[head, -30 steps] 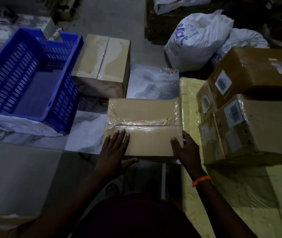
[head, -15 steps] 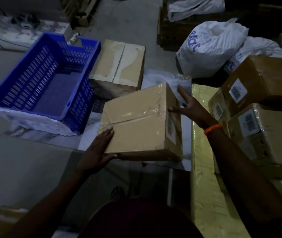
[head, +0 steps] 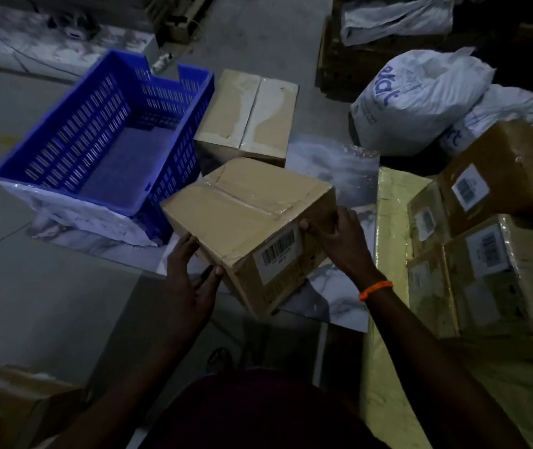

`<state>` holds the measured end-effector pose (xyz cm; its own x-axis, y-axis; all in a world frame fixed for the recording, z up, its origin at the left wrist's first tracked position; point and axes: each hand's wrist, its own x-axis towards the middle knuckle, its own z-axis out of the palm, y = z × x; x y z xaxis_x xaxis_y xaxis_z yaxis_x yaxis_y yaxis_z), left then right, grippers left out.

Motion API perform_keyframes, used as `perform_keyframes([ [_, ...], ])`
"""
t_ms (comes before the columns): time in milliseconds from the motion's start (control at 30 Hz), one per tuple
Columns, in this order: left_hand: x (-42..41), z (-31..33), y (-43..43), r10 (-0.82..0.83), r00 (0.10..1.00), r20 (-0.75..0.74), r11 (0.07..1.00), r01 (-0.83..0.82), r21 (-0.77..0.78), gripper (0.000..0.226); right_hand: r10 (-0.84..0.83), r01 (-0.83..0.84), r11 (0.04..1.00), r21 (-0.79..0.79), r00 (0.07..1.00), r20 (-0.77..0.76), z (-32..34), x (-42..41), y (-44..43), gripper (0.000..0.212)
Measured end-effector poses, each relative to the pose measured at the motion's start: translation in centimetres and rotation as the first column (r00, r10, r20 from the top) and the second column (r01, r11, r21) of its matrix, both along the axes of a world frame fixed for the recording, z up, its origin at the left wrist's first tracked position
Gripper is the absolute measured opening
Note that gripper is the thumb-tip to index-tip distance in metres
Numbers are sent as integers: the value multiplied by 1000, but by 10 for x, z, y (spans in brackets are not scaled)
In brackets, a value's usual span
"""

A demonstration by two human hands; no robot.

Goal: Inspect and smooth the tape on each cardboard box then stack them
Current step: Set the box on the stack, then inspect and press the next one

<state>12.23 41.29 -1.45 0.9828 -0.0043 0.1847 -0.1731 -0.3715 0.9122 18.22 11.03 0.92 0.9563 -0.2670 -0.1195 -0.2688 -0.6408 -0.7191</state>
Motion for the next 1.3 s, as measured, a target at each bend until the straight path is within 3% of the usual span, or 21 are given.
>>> perform_keyframes([
  [100, -14, 23, -6, -31, 999, -16, 999, 30, -31, 65, -84, 84, 996, -5, 996, 33, 14, -19, 17, 97],
  [200, -14, 47, -16, -20, 999, 41, 995, 24, -99, 79, -122, 128, 990, -54, 987, 105, 39, -29, 19, 77],
  [367, 20, 56, -27, -1, 989, -150, 980, -29, -197, 62, -121, 139, 983, -116, 982, 146, 66, -32, -3, 39],
  [467, 35, 59, -41, -67, 965, -254, 990, 34, -135, 45, -120, 146, 972, -183, 983, 142, 63, -30, -25, 56],
  [633, 60, 66, -61, -325, 891, -317, 925, 229, -303, 47, -227, 234, 960, -153, 972, 59, 57, -36, -49, 97],
  [733, 77, 74, -71, -343, 887, -309, 919, 248, -306, 40, -272, 277, 946, -166, 961, 54, 56, -40, -46, 94],
  [800, 84, 81, -72, -302, 934, -191, 951, 281, -131, 49, -270, 287, 923, -258, 958, 97, 58, -46, -38, 74],
  [867, 87, 85, -72, -262, 965, -9, 938, 256, 233, 58, -149, 208, 899, -384, 973, 179, 66, -52, -25, 64],
  [933, 84, 92, -79, -370, 922, 114, 807, 258, 531, 53, 44, 37, 905, -424, 983, 181, 70, -55, -8, 67],
  [1000, 74, 92, -91, -517, 852, 83, 641, 321, 697, 55, 167, -101, 887, -450, 980, 110, 69, -58, 7, 74],
  [1067, 66, 84, -96, -562, 827, 33, 532, 330, 780, 61, 202, -142, 849, -508, 977, 64, 63, -59, 13, 76],
  [1200, 67, 79, -96, -558, 829, 45, 503, 294, 813, 60, 207, -159, 827, -539, 978, 29, 60, -56, 8, 68],
  [1300, 68, 81, -97, -564, 825, 32, 477, 294, 828, 62, 225, -180, 814, -553, 974, 14, 60, -56, 7, 73],
])
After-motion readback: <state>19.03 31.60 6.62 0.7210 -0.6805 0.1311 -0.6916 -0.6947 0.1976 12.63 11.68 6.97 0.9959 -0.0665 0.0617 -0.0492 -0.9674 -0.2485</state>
